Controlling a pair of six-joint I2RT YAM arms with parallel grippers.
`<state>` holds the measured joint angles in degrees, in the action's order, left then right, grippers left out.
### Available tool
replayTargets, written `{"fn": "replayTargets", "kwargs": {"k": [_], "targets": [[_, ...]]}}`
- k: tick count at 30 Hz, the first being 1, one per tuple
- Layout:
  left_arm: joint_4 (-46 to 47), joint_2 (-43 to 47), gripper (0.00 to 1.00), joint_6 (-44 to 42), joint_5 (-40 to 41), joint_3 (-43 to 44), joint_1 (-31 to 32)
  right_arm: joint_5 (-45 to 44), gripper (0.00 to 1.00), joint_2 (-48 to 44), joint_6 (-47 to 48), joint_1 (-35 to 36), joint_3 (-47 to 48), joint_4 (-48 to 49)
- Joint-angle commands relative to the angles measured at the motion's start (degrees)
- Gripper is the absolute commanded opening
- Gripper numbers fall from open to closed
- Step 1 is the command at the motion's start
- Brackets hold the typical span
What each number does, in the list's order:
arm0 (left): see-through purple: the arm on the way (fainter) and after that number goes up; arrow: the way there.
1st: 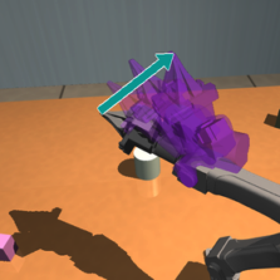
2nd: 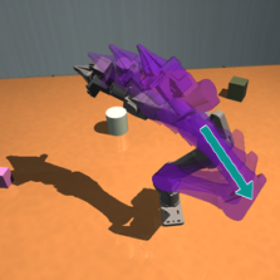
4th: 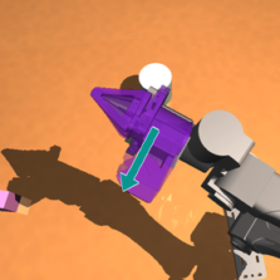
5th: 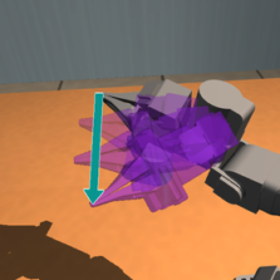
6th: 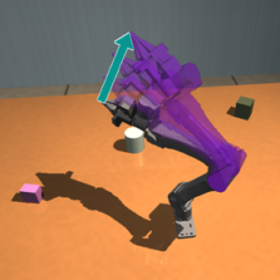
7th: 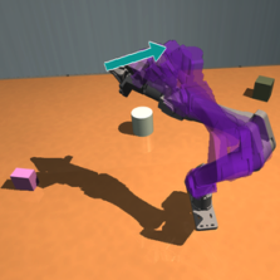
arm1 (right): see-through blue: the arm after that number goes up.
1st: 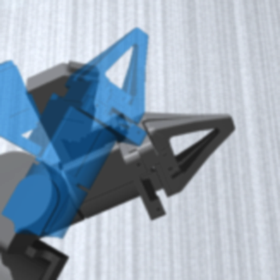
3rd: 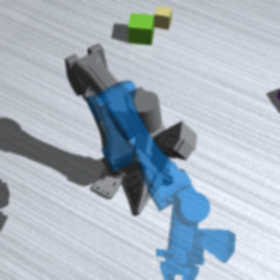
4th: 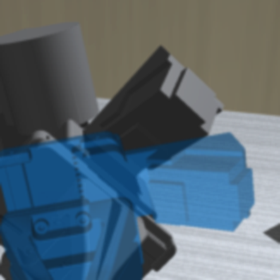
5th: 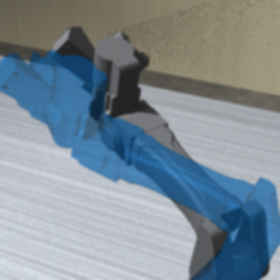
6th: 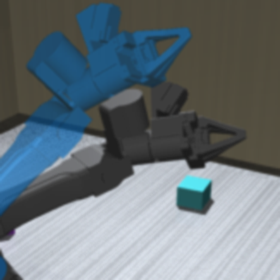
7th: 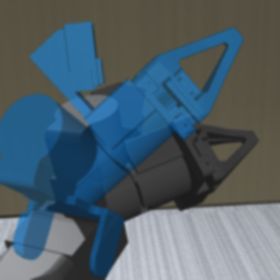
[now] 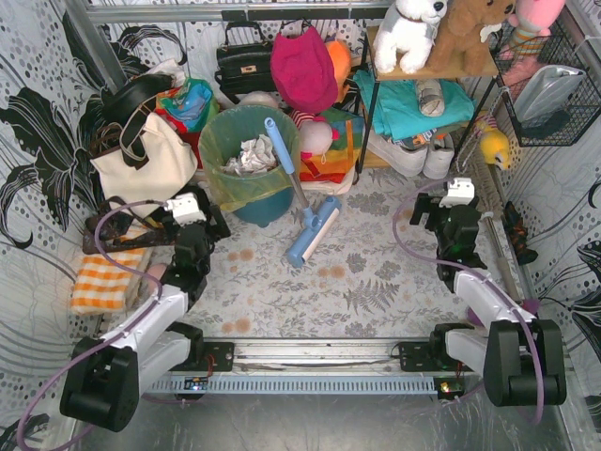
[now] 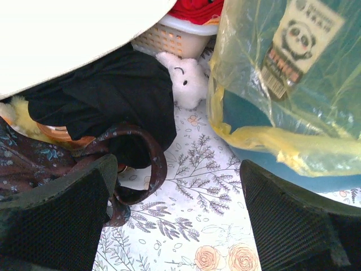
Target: Tie the trash bag
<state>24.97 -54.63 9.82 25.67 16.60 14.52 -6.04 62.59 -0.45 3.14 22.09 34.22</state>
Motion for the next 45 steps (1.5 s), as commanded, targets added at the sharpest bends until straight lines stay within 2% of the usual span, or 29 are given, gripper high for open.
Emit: {"fn": "replayTargets", "kwargs": {"k": [1, 10, 21, 25, 28, 35, 40, 45], "targets": [[-6.34, 1.2, 0.98, 0.39, -1.03, 5.28, 0.04, -1.54, 0.97, -2.72, -6.28, 0.28, 5.36, -8.48], [-14.06, 9.96, 0.98, 4.31, -7.4, 8.84, 0.04, 2.83, 0.97, -4.55, -13.21, 0.27, 19.29, -32.96], [-25.09, 14.12, 0.98, 5.66, -10.76, 17.23, 0.08, 13.79, 0.99, -7.04, -19.36, 0.29, 34.04, -49.51], [-27.77, 12.94, 0.98, 5.92, -9.9, 21.26, 0.15, 19.1, 0.99, -5.11, -22.11, 0.34, 37.34, -52.27], [-29.33, 10.46, 0.98, 5.9, -10.8, 25.33, 0.09, 21.26, 0.95, -3.49, -23.68, 1.22, 39.46, -53.02], [-30.24, 4.08, 0.98, 6.59, -17.29, 33.67, 0.09, 13.83, 0.94, 2.68, -23.35, 12.05, 49.19, -58.0], [-33.75, -1.92, 0.98, 2.81, -18.99, 42.73, 0.34, 12.46, 0.89, 7.87, -24.68, 15.06, 55.29, -58.74], [-32.25, -5.56, 0.98, -2.12, -18.46, 46.65, 0.63, 12.91, 0.83, 13.43, -25.78, 17.28, 61.26, -58.86]]}}
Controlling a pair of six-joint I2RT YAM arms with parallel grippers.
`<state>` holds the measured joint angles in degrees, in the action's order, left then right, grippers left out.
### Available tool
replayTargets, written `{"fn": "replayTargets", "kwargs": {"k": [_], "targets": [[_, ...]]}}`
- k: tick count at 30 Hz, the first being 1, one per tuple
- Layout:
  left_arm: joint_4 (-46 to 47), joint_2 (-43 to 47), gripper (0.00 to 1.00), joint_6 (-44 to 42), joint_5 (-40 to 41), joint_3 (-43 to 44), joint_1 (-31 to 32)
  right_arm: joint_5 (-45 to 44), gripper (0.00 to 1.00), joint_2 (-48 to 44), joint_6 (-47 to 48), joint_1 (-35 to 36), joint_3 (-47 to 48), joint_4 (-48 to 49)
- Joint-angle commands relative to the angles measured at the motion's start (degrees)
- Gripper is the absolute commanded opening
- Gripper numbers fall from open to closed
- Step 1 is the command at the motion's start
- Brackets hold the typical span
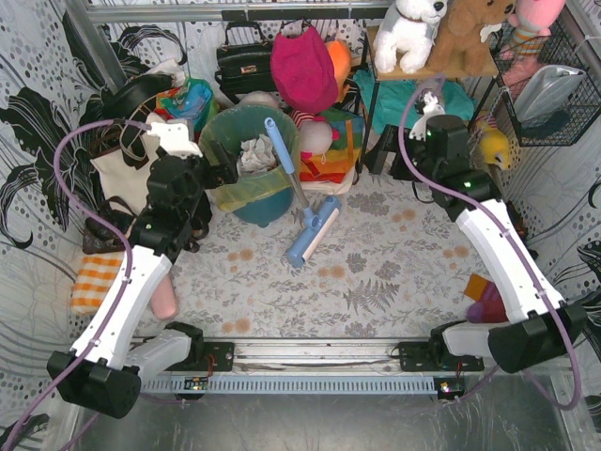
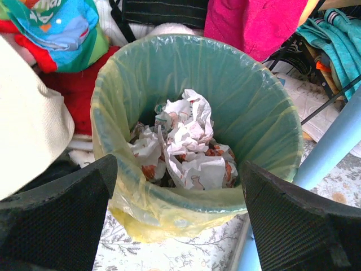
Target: Tie the trash bag
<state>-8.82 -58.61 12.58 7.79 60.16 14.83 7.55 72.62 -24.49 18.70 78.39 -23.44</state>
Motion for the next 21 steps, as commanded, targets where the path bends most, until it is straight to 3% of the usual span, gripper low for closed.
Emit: {"fn": "replayTargets", "kwargs": {"k": [1, 4, 8, 13, 17, 21], "targets": [[1.88, -2.0, 0.98, -5.3, -0.18, 3.5, 0.32, -0.78, 0.83, 4.4, -1.82, 2.55, 6.27, -1.14], [3.26, -2.59, 0.98, -5.65, -1.16, 3.48, 0.33, 0.07, 0.81, 7.19, -1.11, 5.9, 9.47, 0.04], [3.81, -2.7, 0.98, -4.9, -4.88, 3.75, 0.54, 8.55, 0.81, 9.72, 3.98, 10.08, 11.38, 5.87], [7.41, -0.7, 0.98, -6.26, -3.89, -0.54, 0.64, 19.88, 0.84, 9.46, 10.38, 12.38, 6.9, 21.03], [9.79, 0.52, 0.98, -7.05, -6.18, -3.16, 0.64, 27.06, 0.87, 7.43, 13.09, 12.62, -3.1, 43.14], [12.52, 1.49, 0.98, -7.5, -7.37, -5.42, 0.64, 27.88, 0.86, 11.78, 14.82, 12.81, 0.45, 46.84]]}}
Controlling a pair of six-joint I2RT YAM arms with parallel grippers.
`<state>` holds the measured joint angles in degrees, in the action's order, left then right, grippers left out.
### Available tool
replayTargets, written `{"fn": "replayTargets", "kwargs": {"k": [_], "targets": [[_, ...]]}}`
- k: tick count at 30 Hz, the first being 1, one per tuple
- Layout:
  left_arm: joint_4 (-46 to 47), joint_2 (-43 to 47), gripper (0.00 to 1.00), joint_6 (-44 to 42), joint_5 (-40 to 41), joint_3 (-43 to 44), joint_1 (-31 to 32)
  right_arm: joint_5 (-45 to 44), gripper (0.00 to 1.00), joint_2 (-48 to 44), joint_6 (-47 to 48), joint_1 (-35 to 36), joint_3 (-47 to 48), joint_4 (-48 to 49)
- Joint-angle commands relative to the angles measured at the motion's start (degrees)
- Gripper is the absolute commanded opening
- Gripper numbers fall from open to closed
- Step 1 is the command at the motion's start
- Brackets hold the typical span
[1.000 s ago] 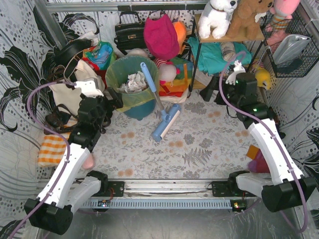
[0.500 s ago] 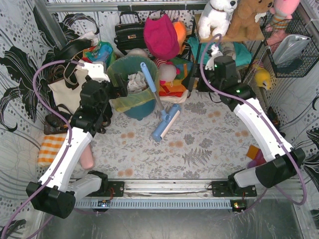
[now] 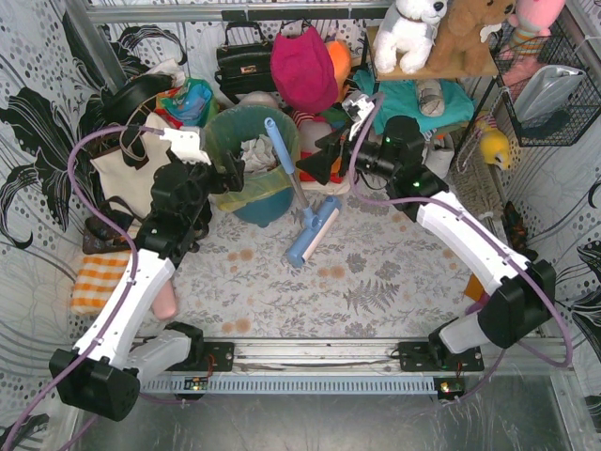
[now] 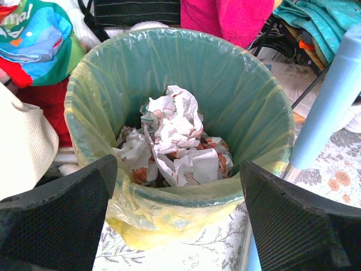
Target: Tie the trash bag
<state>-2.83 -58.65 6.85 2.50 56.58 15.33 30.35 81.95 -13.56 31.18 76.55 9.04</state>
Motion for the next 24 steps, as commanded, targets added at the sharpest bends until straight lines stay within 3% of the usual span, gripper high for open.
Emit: {"fn": "replayTargets", "kwargs": {"k": [1, 7, 24], "targets": [[6.98, 1.81, 0.98, -1.71, -1.77, -2.19, 0.14, 4.81, 0.86, 3.71, 4.05, 0.45, 3.35, 14.57], [7.99, 3.11, 0.98, -1.02, 2.82, -4.59, 0.14, 4.06, 0.8, 9.26, 4.77, 1.33, 8.44, 15.04], [7.82, 3.5, 0.98, -1.49, 6.45, -6.03, 0.14, 6.39, 0.67, 17.0, 4.84, 2.75, 9.59, 20.32]]}}
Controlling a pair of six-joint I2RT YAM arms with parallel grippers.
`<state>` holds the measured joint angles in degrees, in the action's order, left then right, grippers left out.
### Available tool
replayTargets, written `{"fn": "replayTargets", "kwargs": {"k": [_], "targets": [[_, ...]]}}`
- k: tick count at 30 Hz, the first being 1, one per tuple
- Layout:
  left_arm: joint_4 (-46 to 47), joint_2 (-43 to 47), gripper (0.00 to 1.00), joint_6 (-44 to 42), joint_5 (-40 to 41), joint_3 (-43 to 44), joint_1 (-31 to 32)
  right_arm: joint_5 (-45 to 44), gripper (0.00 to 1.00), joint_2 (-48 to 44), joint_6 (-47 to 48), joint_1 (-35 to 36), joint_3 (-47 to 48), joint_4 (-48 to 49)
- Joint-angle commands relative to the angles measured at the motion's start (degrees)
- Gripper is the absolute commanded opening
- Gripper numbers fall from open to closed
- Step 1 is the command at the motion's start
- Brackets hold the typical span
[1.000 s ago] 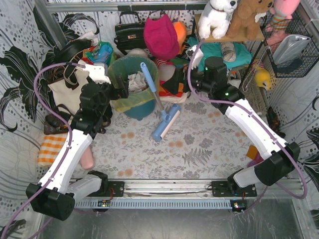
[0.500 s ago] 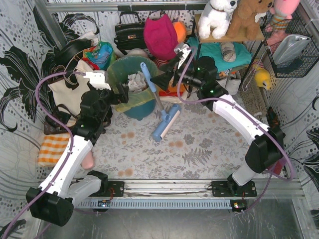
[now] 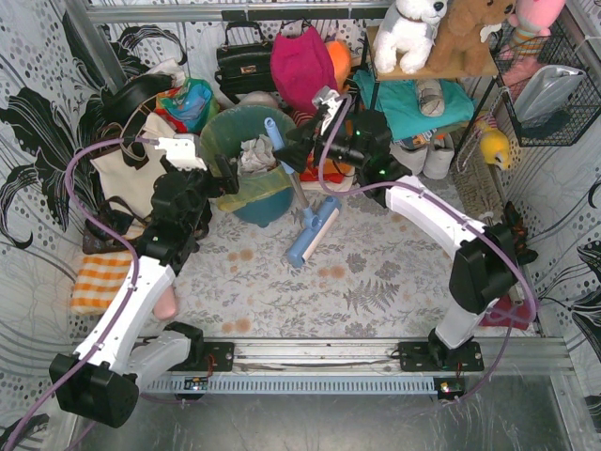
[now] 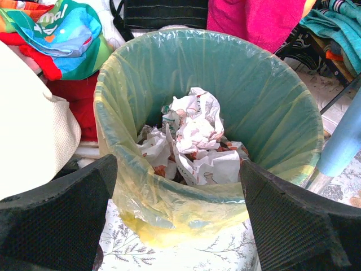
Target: Tie the trash bag
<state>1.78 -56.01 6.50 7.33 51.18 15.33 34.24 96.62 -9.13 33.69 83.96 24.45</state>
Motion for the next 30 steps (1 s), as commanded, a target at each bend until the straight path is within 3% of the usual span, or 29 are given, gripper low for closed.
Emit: {"fn": "replayTargets", "kwargs": {"k": [1, 8, 19, 23, 26, 30], "targets": [[3.15, 0.89, 0.98, -1.19, 1.63, -0.66, 0.14, 2.8, 0.65, 2.82, 0.27, 0.23, 2.51, 5.18], [3.24, 1.41, 0.98, -0.74, 1.91, -0.95, 0.11, 3.86, 0.55, 4.28, -0.6, 0.5, 2.65, 7.02], [3.6, 1.91, 0.98, -0.17, 1.9, -1.23, 0.0, 1.07, 0.12, -2.16, 2.73, 0.5, -1.89, 5.75], [3.54, 1.78, 0.98, -0.15, 1.79, -1.17, -0.09, -4.3, 0.0, -7.28, 5.08, 0.5, -3.48, -1.48], [4.05, 1.93, 0.98, -0.14, 1.59, -1.49, -0.26, -9.19, 0.0, -11.16, 7.11, 0.42, -3.27, -9.89], [4.34, 1.83, 0.98, 0.38, 0.45, -1.48, -0.92, -22.21, 0.0, -16.95, 10.03, -0.14, -3.86, -18.15]]}}
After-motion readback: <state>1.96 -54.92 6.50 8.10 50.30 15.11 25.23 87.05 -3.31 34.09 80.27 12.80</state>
